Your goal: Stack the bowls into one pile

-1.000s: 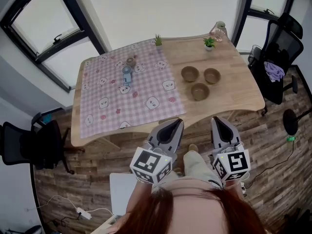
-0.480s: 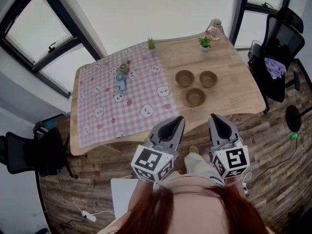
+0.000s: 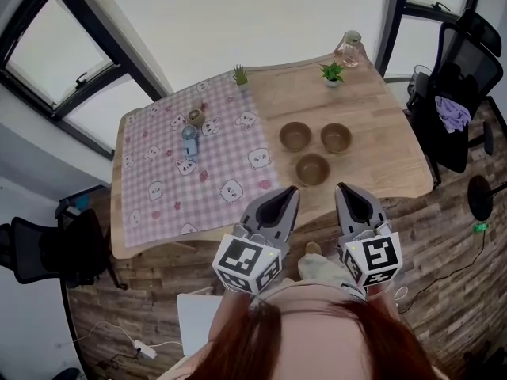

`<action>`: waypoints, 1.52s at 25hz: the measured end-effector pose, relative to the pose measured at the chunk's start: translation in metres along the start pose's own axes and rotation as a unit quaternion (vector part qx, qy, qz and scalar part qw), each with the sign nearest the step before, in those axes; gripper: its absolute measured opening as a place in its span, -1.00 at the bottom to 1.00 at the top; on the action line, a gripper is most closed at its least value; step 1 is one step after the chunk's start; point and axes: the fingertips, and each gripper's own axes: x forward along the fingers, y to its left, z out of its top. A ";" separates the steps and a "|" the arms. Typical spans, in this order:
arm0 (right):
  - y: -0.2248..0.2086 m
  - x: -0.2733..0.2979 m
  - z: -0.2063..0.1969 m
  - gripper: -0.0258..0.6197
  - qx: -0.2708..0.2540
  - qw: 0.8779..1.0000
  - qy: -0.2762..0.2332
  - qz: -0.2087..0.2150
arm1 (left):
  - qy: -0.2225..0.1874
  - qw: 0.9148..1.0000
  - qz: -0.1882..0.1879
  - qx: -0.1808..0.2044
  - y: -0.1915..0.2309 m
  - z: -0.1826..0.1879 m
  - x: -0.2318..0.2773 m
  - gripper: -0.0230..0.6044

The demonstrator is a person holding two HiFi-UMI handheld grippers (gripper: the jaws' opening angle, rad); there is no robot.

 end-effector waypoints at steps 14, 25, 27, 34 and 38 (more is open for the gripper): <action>-0.044 0.049 -0.015 -0.92 -0.007 0.998 0.032 0.049 | 0.012 0.999 0.038 -0.015 0.018 -0.001 0.056 -0.89; -0.057 0.079 -0.034 -0.83 -0.007 0.996 0.062 0.065 | 0.033 0.999 0.034 -0.010 0.030 -0.005 0.073 -0.89; -0.056 0.084 -0.039 -0.82 -0.009 0.996 0.070 0.063 | 0.038 0.999 0.029 -0.009 0.035 -0.005 0.073 -0.89; -0.060 0.104 -0.062 -0.80 -0.014 0.994 0.100 0.047 | 0.038 0.999 0.017 -0.006 0.054 0.000 0.080 -0.89; -0.059 0.115 -0.073 -0.78 -0.010 0.992 0.118 0.044 | 0.045 0.999 0.010 -0.008 0.064 -0.002 0.082 -0.89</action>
